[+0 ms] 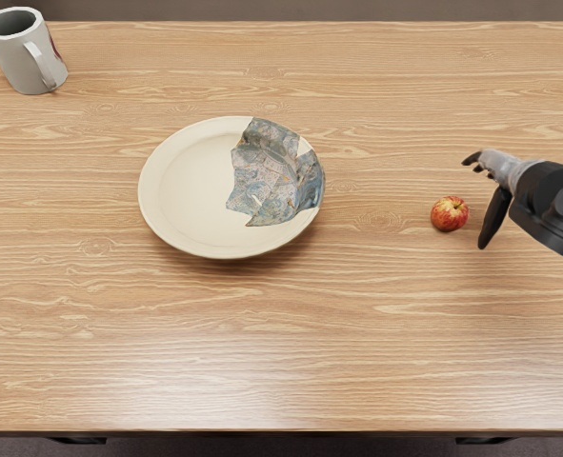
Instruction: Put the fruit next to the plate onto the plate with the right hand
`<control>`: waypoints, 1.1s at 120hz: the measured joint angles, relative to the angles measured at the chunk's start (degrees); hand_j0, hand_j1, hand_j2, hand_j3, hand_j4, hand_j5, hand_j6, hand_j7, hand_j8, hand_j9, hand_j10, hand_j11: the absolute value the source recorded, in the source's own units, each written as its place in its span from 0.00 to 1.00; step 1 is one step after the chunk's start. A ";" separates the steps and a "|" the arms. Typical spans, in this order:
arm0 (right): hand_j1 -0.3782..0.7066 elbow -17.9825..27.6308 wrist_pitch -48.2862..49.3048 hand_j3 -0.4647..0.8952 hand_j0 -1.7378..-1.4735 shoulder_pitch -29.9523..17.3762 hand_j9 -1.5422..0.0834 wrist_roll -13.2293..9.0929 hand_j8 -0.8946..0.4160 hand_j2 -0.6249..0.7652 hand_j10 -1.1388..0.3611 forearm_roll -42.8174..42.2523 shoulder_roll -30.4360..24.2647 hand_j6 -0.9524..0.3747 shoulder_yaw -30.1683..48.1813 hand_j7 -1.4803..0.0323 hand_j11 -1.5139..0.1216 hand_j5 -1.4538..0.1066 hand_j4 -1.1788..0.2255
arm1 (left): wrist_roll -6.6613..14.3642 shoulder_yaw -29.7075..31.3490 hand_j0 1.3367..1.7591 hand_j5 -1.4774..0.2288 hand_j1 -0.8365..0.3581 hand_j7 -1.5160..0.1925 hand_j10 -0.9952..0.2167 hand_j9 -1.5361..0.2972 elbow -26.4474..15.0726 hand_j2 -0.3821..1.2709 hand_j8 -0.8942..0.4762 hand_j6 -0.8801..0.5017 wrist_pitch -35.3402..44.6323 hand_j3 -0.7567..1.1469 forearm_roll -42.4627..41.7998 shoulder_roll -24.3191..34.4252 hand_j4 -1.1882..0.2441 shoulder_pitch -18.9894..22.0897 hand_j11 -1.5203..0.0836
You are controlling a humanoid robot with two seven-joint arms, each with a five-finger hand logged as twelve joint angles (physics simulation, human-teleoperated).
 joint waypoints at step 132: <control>0.28 -1.94 -9.24 0.34 0.30 -3.47 0.76 0.00 0.50 0.42 0.60 -2.74 7.42 0.54 -4.50 0.78 0.74 0.74 0.67 | 0.00 0.04 0.76 0.87 0.99 0.89 0.82 0.84 -0.01 0.23 0.65 0.64 0.00 0.40 0.00 0.00 0.83 0.00 0.95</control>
